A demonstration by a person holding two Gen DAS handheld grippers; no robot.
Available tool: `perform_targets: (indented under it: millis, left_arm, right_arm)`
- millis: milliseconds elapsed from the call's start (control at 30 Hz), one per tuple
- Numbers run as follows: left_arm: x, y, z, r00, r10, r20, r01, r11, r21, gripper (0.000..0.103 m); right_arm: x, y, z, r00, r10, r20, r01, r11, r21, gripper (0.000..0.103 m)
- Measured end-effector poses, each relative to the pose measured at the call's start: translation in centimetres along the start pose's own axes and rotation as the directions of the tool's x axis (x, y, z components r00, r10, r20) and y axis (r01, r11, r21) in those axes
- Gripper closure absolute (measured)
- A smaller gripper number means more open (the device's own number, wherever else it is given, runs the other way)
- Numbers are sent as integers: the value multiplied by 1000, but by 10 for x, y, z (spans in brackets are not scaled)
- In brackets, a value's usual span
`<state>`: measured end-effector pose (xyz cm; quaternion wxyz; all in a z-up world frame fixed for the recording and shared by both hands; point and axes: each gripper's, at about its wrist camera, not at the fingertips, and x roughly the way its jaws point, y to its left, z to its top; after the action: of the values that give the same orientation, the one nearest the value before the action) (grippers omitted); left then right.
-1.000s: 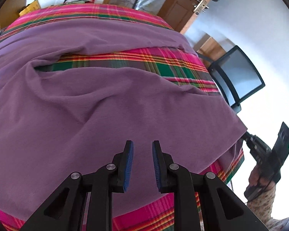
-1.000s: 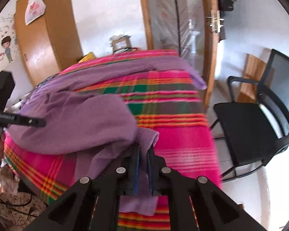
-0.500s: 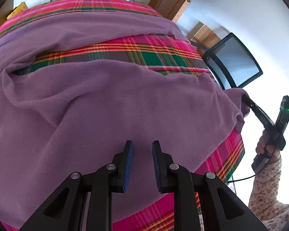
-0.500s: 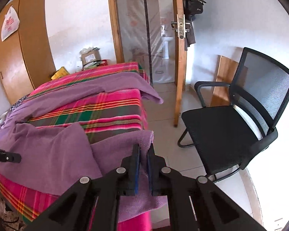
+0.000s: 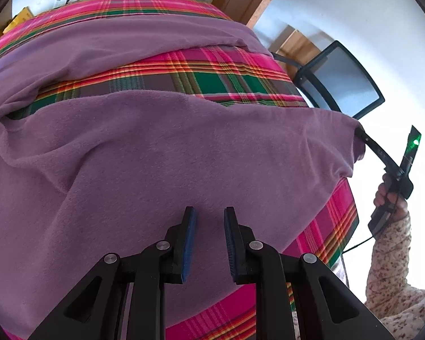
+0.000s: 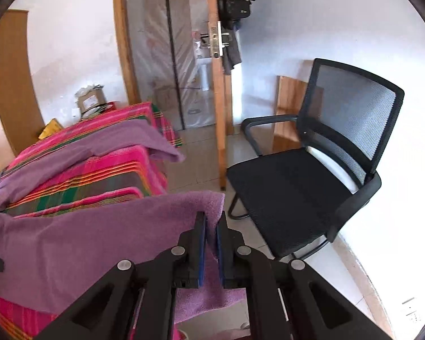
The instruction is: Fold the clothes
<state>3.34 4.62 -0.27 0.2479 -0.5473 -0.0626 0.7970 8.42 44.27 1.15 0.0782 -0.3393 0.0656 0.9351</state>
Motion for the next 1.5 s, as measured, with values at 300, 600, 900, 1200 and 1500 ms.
perform_targets:
  millis: [300,600,900,1200,1500]
  left_arm:
    - [3,-7,-1,999,-27,-26,28,999,33,82]
    - [1,-9,-6,997,-66,-37,67,997,33,82]
    - [1,-7,-10,996,-85,-40,87,995,43,82]
    - [-19,20,-7,994,-109,-16,109,994,-4,82]
    - [-89,92,13,982,35,188,-1,983,-182,79]
  right_arm:
    - [25,-8,9,999,-31,-26,31,999,13,96]
    - [23,-1,15,994,-107,-38,106,994,-26,96]
    - [55,2,0,974,-167,-151,161,985,-55,96]
    - [61,9,-10,949,-219,-226,196,973,-119,94]
    - [59,28,-2,933,-284,-221,251,953,-168,90]
